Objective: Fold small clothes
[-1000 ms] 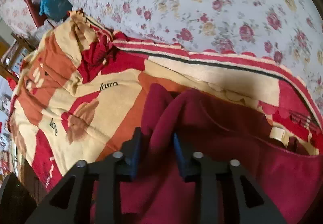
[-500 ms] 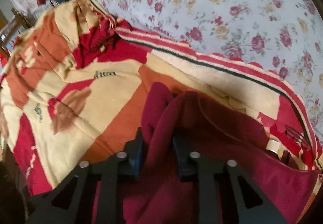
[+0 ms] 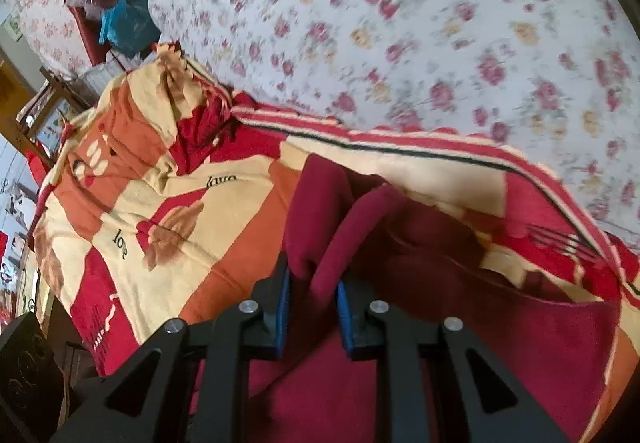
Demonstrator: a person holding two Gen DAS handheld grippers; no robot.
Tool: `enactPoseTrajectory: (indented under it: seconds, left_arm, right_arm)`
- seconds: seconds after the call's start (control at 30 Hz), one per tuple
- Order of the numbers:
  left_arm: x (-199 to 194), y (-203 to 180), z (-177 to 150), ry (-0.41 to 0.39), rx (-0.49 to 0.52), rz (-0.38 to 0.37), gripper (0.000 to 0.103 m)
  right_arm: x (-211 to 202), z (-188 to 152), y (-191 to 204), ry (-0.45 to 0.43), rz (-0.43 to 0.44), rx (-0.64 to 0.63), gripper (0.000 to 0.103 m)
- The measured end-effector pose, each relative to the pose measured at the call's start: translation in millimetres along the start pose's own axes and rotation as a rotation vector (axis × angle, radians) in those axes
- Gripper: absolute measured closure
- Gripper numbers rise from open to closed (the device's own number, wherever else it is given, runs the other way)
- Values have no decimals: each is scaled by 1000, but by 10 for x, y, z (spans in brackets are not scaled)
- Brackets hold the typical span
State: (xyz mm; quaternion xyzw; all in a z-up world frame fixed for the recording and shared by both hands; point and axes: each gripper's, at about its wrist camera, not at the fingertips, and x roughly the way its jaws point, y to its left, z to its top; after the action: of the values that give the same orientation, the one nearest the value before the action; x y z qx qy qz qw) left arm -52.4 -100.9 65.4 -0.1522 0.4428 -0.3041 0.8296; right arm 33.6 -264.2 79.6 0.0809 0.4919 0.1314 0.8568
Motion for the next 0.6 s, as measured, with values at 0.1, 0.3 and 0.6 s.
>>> enactPoseTrajectory:
  seconds: [0.1,0.3,0.6]
  left_arm:
    - [2,-222,31,3,34,1,103]
    - [60,-721,4,33,120,-21,103]
    - [344,-1443,-170,101,227,-55,103]
  right_arm:
    - [-215,-22,-90,-23,-13,7,83]
    - [-624,-111,-353,-67,-29,28,85]
    - [-1156,-414,-890,-114,-91,67,88]
